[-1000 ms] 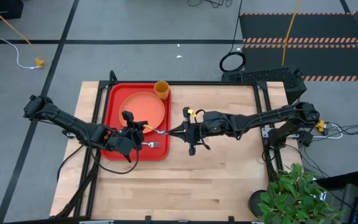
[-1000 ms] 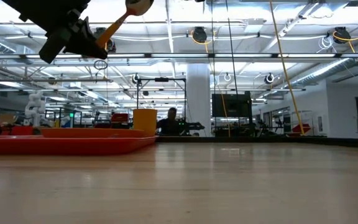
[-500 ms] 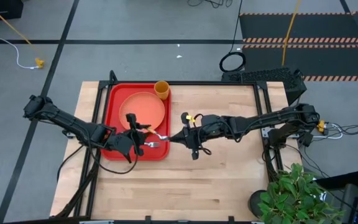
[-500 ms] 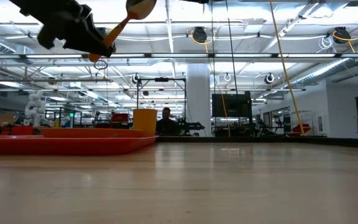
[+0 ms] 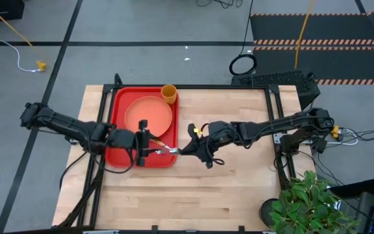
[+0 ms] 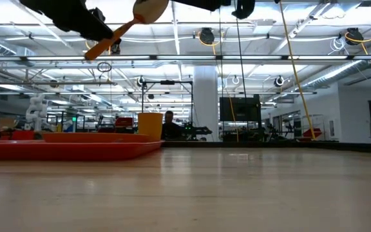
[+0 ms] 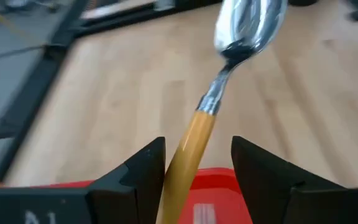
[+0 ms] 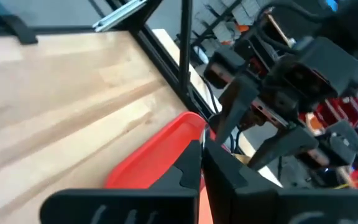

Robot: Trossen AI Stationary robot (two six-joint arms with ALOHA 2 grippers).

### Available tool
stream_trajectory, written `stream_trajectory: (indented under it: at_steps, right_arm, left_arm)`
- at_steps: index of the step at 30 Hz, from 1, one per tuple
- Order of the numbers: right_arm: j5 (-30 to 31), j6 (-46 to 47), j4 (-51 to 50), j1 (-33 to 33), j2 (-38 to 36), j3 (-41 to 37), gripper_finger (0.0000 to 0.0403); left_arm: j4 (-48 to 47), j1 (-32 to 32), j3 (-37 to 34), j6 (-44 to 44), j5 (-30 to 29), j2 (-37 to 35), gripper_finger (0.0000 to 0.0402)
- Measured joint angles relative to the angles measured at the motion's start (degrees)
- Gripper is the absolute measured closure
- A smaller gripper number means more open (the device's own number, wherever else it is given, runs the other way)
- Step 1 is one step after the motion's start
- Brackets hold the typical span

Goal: Pick and place plate/cup/fork/spoon on tray
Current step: Put the yellow spoon on the red serving tray at the bottom of the pink fork

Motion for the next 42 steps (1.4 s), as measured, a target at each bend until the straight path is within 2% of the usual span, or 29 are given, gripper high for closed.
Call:
stream_trajectory:
  at_steps: [5, 12, 17, 27, 32, 37, 42]
  right_arm:
    - [-0.11, -4.04, -0.09, 0.02, 0.00, -0.72, 0.0403]
    - [-0.11, -7.82, -0.64, 0.02, 0.00, -0.81, 0.0403]
    - [-0.26, -11.04, -2.63, 0.07, 0.00, -0.83, 0.0403]
    - [0.29, -14.06, -3.58, 0.72, 0.00, -0.85, 0.0403]
    - [0.22, -14.54, -5.10, 0.98, 0.00, -0.85, 0.0394]
    - [0.24, -13.99, -4.96, 0.97, 0.00, -0.85, 0.0402]
    - [0.29, -11.23, -3.03, 1.02, 0.00, -0.85, 0.0381]
  left_arm:
    - [0.01, 4.99, 0.00, -0.10, 13.20, 0.09, 0.0228]
    - [-0.04, 11.22, 0.00, -3.16, 25.10, 2.46, 0.0233]
    - [-0.58, 12.02, 0.00, -3.01, 32.67, 4.67, 0.0263]
    - [-1.63, 11.75, -0.02, -5.41, 33.66, 4.61, 0.0353]
    - [-6.12, 9.99, -0.17, -6.93, 29.67, 4.64, 0.0355]
    - [-5.35, 8.06, -0.13, -7.81, 27.77, 4.61, 0.0355]
    - [-7.70, 6.51, -0.09, -8.15, 23.68, 4.61, 0.0353]
